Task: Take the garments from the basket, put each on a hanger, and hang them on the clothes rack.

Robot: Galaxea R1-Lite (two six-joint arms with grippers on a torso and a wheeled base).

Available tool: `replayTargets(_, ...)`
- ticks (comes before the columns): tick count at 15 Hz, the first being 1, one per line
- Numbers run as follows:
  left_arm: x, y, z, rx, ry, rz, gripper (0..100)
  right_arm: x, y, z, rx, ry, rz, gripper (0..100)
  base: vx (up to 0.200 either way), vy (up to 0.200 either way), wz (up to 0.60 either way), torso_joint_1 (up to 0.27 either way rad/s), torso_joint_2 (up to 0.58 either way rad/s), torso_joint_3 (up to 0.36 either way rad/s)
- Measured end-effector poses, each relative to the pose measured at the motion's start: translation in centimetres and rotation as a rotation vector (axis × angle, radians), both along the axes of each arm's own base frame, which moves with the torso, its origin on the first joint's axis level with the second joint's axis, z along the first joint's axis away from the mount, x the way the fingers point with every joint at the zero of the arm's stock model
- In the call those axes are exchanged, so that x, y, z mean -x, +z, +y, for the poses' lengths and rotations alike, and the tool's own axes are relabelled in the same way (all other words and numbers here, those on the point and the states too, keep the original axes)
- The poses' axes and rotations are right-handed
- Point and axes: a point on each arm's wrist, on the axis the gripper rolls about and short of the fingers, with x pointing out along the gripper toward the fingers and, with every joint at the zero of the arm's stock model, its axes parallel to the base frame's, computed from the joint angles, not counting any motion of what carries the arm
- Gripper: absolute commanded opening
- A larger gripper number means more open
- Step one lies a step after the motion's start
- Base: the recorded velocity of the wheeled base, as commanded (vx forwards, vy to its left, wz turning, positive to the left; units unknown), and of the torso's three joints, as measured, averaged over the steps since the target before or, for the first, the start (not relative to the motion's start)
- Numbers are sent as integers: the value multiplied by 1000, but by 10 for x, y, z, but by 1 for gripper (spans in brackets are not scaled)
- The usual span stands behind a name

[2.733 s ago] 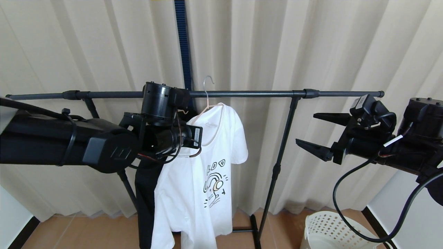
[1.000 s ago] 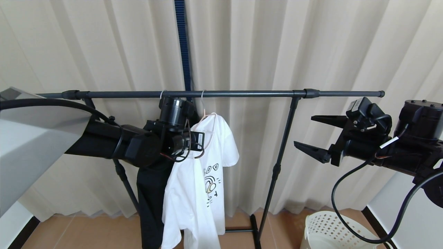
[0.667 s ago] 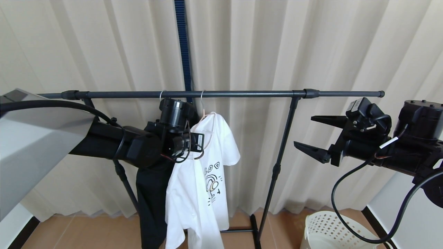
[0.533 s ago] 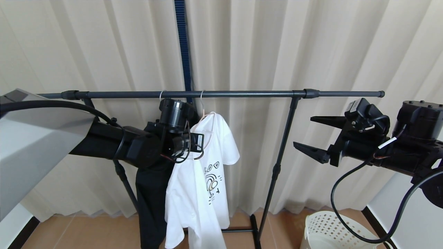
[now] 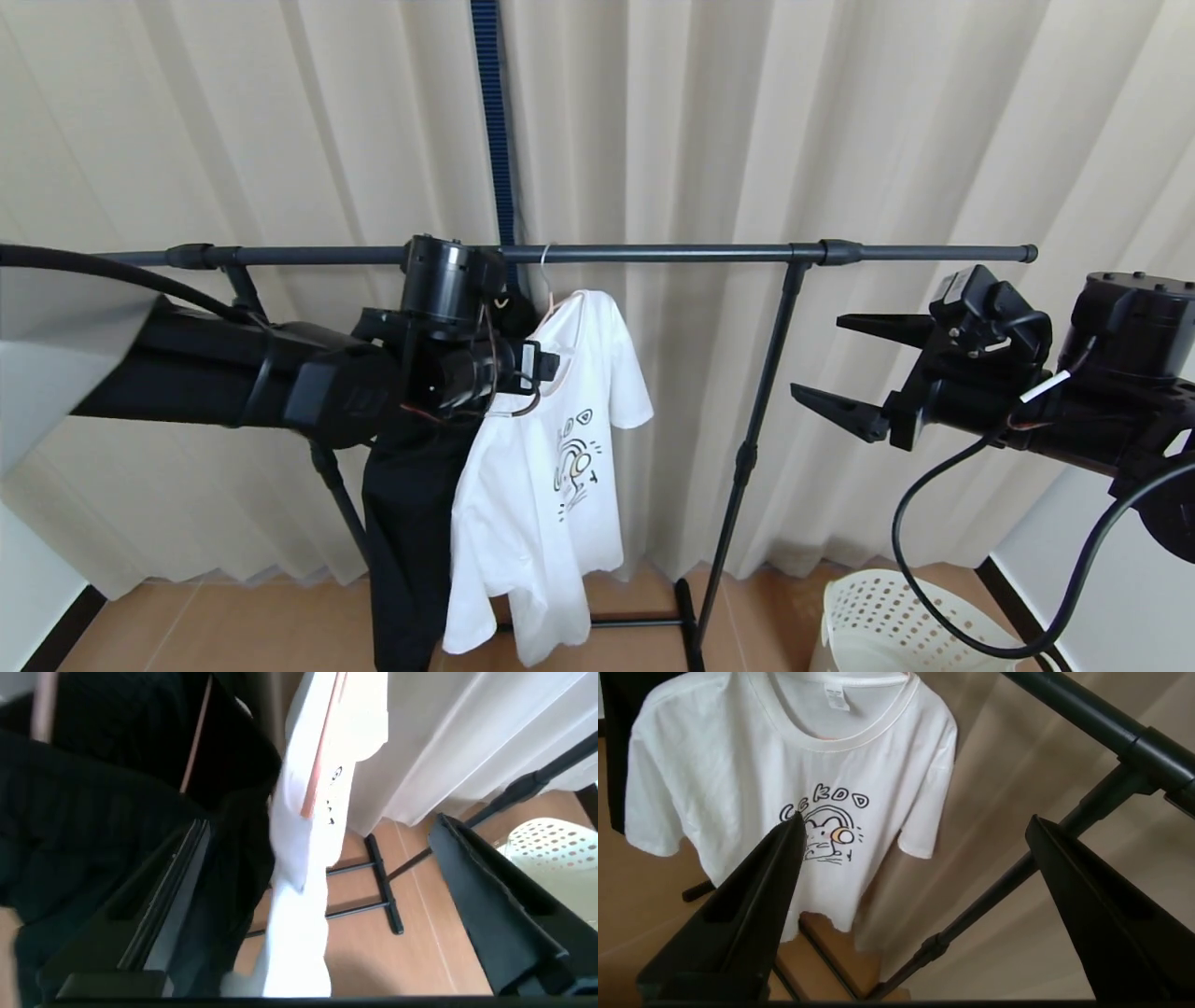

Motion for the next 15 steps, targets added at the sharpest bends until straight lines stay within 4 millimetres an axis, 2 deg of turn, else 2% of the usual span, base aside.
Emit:
replayTargets(3,39,34,17,19,-13,-56,100,3,2,0,-1,2,-6,100,0,0,0,0,0,0)
replayTargets(5,75,53,35,28,-22,-91,100,7,5,3,-3,13,-13,100,0,0,0,0,0,0)
replayTargets(7,114,60,56,33,-28,-111,100,11,8,4,-9,19,-19,100,0,0,0,0,0,0)
replayTargets(10,171,58,87,28,-41,-140,100,35,27,6,-51,-12,-44,100,0,0,0,0,0,0)
replayTargets(12,209,50,109,-5,-68,-179,100,61,38,2,-64,-114,-73,100,0,0,0,0,0,0)
replayTargets(15,251,31,131,-36,-107,-224,100,103,40,-7,-58,-202,-40,100,0,0,0,0,0,0)
